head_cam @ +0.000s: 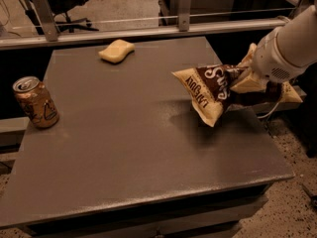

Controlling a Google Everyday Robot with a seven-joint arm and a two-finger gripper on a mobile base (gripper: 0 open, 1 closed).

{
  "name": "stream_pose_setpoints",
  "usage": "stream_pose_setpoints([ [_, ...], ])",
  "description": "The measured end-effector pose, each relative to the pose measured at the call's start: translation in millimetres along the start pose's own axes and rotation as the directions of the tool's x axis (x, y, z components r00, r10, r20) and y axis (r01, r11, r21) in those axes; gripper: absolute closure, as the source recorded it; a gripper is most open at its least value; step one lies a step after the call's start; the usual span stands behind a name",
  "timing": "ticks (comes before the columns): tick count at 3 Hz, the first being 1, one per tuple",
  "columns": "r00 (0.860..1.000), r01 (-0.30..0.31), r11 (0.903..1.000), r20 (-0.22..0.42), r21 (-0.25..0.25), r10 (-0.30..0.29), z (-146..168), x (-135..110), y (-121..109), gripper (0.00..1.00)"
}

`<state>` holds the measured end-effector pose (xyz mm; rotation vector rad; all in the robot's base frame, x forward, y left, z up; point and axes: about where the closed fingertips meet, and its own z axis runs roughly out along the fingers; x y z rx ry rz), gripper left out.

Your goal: Move brown chip bag near sponge

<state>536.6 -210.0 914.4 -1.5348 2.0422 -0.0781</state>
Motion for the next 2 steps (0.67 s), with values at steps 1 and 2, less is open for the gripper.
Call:
stream_pose_setpoints([
  [1,1.0,0.002,1.0,0.002,0.005,-0.002,-1.6,-1.7,-1.7,1.0],
  [2,1.0,0.002,1.0,0.002,0.005,-0.003,-1.5,-1.8,-1.7,1.0],
])
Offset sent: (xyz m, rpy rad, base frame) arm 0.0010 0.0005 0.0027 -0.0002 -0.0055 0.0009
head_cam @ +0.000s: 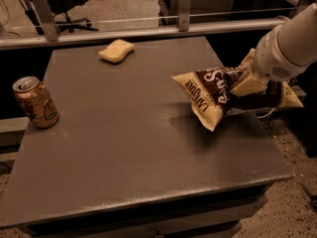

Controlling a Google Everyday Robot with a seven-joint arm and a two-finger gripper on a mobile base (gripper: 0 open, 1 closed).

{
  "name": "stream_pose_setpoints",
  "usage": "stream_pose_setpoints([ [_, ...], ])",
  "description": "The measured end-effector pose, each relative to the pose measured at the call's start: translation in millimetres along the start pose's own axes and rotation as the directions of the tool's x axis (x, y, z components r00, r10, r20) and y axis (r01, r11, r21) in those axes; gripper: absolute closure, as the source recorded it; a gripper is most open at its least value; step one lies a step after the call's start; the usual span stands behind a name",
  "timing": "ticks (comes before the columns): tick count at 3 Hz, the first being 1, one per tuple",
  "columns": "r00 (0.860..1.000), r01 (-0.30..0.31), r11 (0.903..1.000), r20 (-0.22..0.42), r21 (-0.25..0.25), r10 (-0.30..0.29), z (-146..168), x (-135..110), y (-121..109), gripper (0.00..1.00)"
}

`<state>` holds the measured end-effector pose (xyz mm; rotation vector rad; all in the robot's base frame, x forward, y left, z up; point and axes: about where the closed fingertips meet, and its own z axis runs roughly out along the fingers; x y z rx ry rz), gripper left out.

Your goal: Move brown chip bag near sponge

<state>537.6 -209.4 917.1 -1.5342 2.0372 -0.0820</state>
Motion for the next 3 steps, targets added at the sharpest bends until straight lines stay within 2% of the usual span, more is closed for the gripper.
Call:
stream_pose_setpoints([
  [1,0.997,0.032,0.9994,0.065,0.015,-0.033,16,-26,-5,1.0],
  [2,0.988,0.033,0.997,0.148,0.071,-0.043,49,-72,-39,1.0],
  [3,0.978,-0.002,0.992,0.207,0.126,-0.024,85,-118,-79,1.0],
])
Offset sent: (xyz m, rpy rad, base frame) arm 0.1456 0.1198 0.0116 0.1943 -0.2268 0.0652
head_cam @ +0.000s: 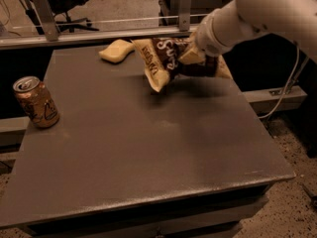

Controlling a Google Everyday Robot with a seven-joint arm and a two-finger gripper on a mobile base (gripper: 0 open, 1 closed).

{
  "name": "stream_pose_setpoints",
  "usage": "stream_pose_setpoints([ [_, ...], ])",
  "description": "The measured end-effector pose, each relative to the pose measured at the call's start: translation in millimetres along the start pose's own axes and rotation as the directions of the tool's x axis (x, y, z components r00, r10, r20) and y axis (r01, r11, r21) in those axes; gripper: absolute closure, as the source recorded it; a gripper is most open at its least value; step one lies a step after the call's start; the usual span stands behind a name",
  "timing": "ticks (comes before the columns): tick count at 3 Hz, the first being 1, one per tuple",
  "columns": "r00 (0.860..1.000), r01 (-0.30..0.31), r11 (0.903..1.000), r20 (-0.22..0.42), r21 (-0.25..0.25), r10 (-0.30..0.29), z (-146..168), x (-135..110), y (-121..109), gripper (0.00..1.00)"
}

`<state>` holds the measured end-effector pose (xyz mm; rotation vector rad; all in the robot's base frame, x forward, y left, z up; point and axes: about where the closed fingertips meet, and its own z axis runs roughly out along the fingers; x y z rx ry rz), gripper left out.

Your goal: Move brown chip bag near sponge

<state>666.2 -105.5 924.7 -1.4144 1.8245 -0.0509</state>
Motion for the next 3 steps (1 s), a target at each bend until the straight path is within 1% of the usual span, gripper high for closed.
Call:
stream_pose_setpoints([
  [1,1.0,-0.03,0.9968,0.003,0.074,0.03,44,-21,-40,1.0],
  [2,0.997,-0.077,0.9864,-0.021,0.145,0.08,75,-25,-75,1.0],
  [3,0.989,-0.13,0.9765,-0.044,0.172,0.14,94,-25,-91,1.0],
])
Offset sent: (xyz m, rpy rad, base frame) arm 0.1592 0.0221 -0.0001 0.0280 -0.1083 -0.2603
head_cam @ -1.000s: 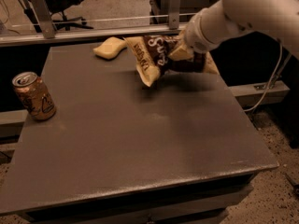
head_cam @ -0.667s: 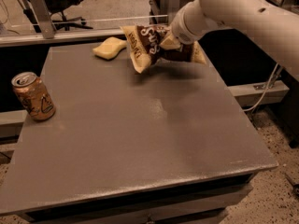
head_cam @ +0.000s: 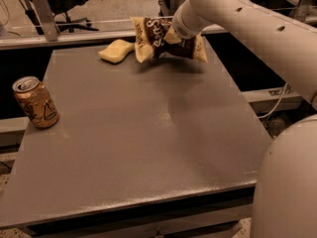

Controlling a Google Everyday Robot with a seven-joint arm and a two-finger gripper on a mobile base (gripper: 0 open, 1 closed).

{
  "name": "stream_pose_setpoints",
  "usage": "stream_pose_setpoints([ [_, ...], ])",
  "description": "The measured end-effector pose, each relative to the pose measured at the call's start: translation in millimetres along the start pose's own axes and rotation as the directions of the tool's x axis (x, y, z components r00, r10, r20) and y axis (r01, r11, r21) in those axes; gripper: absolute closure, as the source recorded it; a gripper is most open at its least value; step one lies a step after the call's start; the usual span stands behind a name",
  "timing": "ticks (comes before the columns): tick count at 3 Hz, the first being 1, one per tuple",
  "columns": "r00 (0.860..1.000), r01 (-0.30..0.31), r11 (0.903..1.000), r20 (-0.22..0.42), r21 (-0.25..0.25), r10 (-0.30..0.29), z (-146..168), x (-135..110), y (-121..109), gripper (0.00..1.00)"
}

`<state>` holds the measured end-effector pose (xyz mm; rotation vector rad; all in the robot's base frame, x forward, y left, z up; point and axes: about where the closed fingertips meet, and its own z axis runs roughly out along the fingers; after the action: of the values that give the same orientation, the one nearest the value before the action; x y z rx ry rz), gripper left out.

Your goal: Move brown chip bag near sponge

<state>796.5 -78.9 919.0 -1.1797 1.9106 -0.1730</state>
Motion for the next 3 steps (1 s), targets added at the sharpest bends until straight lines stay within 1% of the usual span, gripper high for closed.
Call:
stream_pose_setpoints([
  [1,0.998,-0.054,0.9981,-0.04,-0.031,0.053,16,1,3,0.83],
  [2,0.995,-0.08,0.9934,-0.071,-0.082,0.074,28,3,18,0.61],
  [3,0.992,-0.092,0.9851,-0.097,-0.146,0.078,39,6,40,0.37],
])
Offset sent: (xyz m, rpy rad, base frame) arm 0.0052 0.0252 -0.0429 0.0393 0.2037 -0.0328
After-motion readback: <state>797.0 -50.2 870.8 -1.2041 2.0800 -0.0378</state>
